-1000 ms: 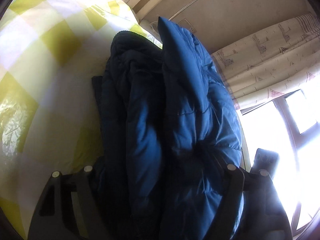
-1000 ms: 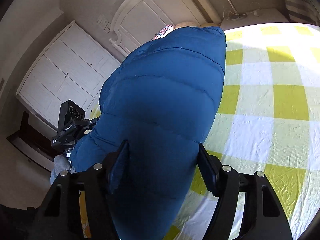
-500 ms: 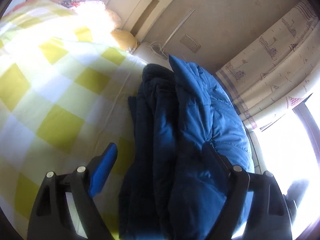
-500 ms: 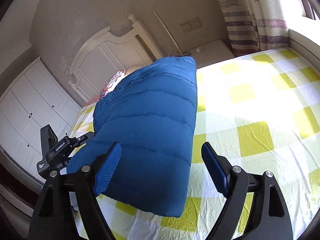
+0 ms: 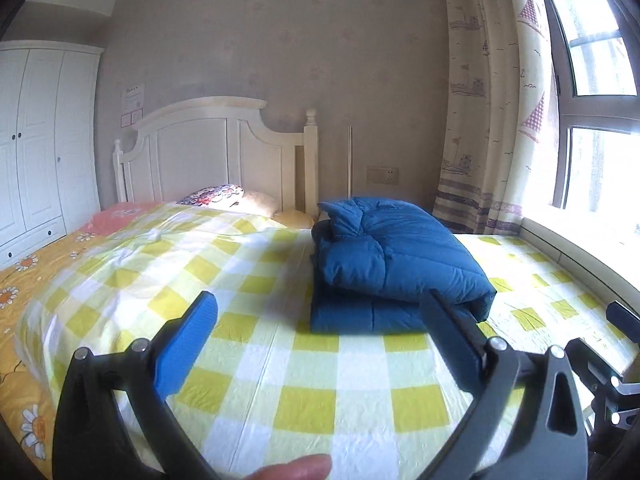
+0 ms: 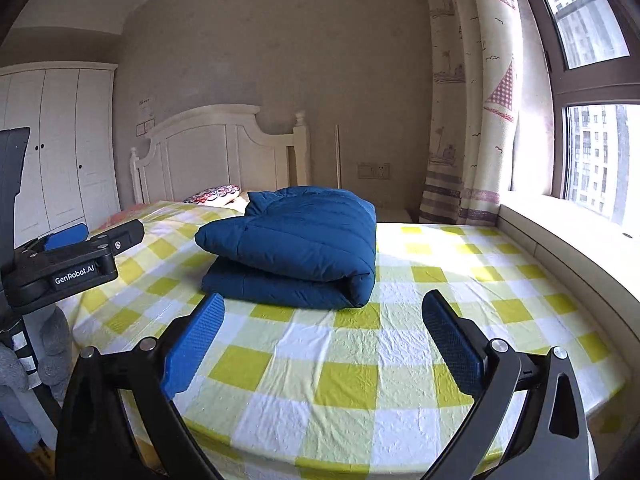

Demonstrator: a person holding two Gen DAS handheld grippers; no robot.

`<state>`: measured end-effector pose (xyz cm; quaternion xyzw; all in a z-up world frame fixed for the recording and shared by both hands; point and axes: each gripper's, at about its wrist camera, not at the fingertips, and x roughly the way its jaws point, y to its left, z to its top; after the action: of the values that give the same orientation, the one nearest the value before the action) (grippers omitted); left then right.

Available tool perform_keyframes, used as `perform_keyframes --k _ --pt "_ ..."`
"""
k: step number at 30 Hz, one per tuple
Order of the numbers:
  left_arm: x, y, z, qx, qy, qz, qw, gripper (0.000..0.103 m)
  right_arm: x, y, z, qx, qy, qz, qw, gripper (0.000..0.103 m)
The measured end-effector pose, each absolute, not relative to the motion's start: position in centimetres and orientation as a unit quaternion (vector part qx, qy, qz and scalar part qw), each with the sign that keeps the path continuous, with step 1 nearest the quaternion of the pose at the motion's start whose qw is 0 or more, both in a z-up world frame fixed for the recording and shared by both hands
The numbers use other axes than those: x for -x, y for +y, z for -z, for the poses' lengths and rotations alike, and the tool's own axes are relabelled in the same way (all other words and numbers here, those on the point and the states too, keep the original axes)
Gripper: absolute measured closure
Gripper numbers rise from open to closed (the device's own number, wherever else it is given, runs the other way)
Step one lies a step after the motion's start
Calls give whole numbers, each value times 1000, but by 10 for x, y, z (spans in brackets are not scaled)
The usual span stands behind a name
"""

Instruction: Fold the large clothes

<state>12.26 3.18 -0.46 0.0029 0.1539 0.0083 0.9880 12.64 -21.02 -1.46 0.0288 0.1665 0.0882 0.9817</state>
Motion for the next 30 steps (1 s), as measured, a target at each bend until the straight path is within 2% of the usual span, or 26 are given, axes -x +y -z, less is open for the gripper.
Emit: perform_keyframes --k 11,30 --pt "-62 15 11 -21 138 32 990 2 -84 -211 6 -17 145 -77 986 6" --pt "-61 20 14 -19 138 27 990 2 -71 -209 0 -12 139 -79 987 6"
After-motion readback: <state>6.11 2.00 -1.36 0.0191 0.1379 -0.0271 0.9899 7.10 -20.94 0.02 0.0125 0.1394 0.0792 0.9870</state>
